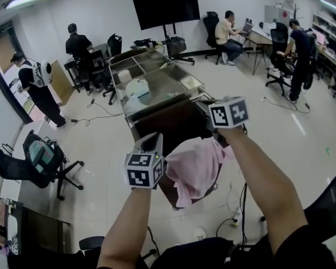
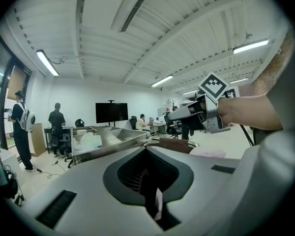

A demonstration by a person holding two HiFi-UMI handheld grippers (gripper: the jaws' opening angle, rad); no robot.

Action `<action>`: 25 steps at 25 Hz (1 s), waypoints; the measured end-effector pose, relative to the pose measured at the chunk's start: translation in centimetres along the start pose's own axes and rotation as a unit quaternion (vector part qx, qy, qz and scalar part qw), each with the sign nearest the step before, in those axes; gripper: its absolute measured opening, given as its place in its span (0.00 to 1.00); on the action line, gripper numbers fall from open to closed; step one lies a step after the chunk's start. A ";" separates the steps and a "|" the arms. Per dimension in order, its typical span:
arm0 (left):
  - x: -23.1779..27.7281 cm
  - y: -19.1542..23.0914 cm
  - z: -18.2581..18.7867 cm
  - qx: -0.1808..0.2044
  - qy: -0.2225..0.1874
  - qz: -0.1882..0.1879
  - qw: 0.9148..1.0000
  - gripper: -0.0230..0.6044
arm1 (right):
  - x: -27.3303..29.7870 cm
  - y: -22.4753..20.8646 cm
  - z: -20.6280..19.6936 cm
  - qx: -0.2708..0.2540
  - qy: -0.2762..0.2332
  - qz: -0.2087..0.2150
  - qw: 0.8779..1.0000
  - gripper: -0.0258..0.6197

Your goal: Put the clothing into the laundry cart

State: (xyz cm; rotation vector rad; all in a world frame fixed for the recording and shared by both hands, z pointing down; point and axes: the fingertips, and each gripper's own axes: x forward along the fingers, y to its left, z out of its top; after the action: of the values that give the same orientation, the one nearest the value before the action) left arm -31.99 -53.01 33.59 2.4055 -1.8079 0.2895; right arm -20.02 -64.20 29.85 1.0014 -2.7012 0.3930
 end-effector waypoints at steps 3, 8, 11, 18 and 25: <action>-2.4 -0.6 -0.1 -0.006 -0.008 -0.013 1.000 0.03 | -3.0 1.9 -1.1 0.001 -0.021 -0.003 1.000 0.04; -6.1 -0.8 -1.4 -0.008 -0.013 -0.024 1.000 0.03 | -7.9 3.3 -4.7 -0.004 -0.058 -0.040 0.997 0.04; -7.7 -0.4 -2.6 -0.014 -0.013 -0.022 1.000 0.03 | -9.9 3.6 -6.5 0.019 -0.071 -0.054 0.996 0.04; -11.1 -3.3 -3.5 -0.013 -0.029 -0.046 0.998 0.03 | -14.6 5.7 -8.8 0.023 -0.101 -0.076 0.992 0.04; -13.6 -8.1 -7.6 -0.010 -0.004 -0.066 0.998 0.03 | -17.2 8.7 -13.9 -0.024 -0.066 -0.052 0.996 0.05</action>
State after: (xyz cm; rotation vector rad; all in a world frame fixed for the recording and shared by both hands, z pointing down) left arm -28.53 -36.43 38.12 2.5007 -1.6377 0.2482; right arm -11.39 -43.00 36.12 1.1881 -2.7426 0.2487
